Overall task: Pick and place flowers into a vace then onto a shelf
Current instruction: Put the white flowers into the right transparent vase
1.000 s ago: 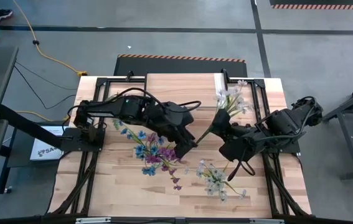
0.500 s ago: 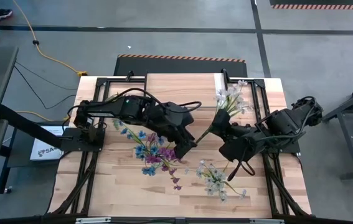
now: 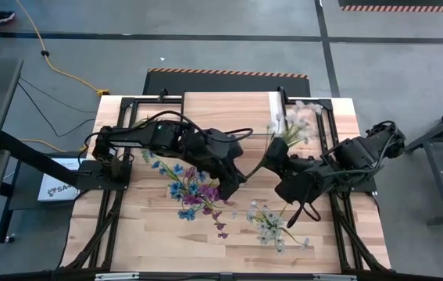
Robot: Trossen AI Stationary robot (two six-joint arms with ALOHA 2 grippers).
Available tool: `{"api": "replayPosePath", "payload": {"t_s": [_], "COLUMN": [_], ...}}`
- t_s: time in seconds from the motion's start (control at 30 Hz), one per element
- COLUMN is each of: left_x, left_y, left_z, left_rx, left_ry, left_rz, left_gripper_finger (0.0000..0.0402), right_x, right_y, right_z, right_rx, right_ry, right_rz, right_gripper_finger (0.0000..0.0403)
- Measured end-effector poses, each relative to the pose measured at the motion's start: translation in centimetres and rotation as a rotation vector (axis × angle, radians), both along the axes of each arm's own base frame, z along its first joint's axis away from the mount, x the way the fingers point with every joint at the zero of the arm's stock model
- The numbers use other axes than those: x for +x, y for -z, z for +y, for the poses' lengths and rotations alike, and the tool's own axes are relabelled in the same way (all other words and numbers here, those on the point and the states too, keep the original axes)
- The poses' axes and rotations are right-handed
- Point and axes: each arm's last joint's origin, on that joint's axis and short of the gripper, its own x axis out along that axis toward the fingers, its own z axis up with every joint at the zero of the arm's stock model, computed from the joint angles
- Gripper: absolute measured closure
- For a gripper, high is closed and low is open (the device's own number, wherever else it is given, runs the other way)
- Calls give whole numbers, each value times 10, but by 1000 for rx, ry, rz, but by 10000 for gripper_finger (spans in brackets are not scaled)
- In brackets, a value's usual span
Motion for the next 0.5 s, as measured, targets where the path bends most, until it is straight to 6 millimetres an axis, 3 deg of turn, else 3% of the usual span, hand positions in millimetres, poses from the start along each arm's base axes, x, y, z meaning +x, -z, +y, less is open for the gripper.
{"api": "replayPosePath", "payload": {"t_s": [0.5], "left_x": [0], "left_y": [0], "left_z": [1], "left_rx": [39], "left_ry": [-5], "left_rz": [-10], "left_gripper_finger": [371], "right_x": [0], "right_y": [-1], "right_z": [-1], "right_rx": [-27], "right_ry": [29], "right_rz": [-18], "right_gripper_finger": [402]}}
